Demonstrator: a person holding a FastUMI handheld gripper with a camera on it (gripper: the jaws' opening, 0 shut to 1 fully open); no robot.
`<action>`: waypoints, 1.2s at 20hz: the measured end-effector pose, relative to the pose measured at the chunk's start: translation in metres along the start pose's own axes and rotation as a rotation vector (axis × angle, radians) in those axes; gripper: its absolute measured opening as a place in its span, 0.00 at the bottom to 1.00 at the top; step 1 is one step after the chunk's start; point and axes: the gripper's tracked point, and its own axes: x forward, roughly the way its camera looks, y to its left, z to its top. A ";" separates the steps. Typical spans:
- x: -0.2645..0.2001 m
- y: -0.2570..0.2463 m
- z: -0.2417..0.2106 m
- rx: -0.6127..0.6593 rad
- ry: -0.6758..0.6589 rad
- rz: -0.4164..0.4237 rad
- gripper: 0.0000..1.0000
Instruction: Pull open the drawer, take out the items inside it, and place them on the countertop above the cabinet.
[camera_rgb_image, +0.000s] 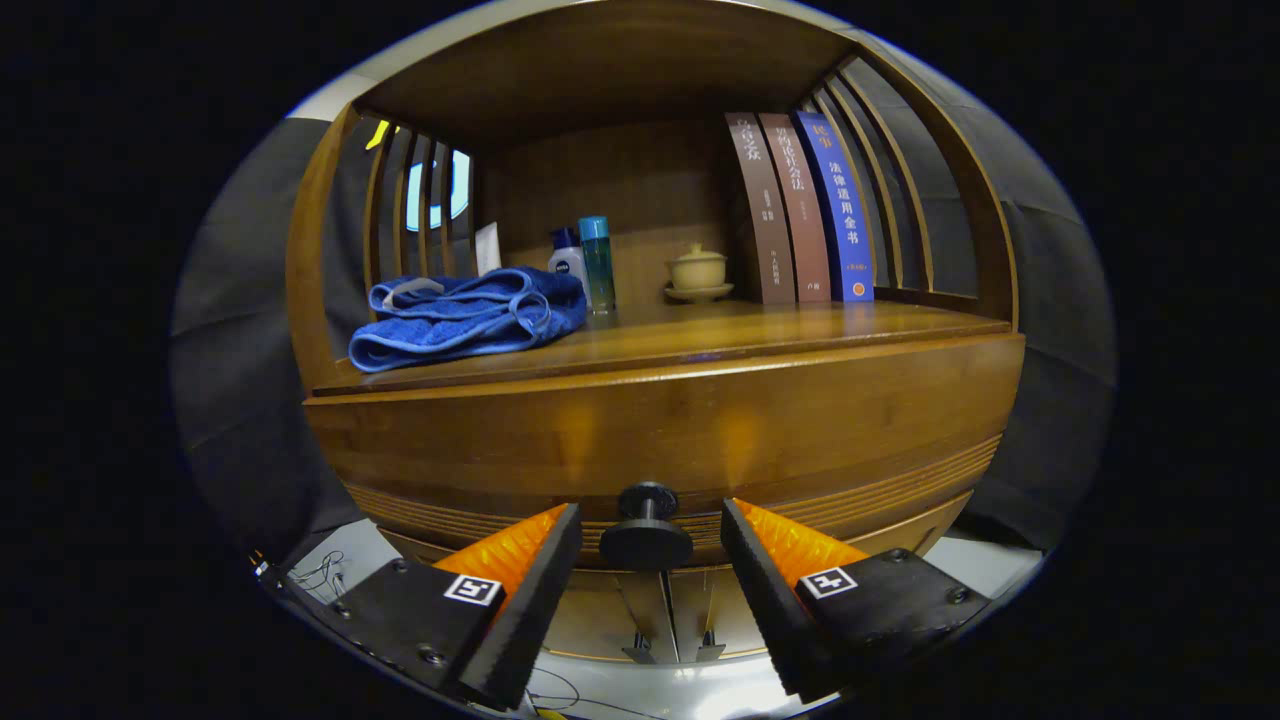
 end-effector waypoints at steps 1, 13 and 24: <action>0.001 -0.001 -0.003 0.001 0.009 -0.008 0.89; -0.015 -0.001 -0.011 -0.025 0.058 -0.031 0.36; -0.085 -0.002 -0.031 0.005 0.120 -0.071 0.36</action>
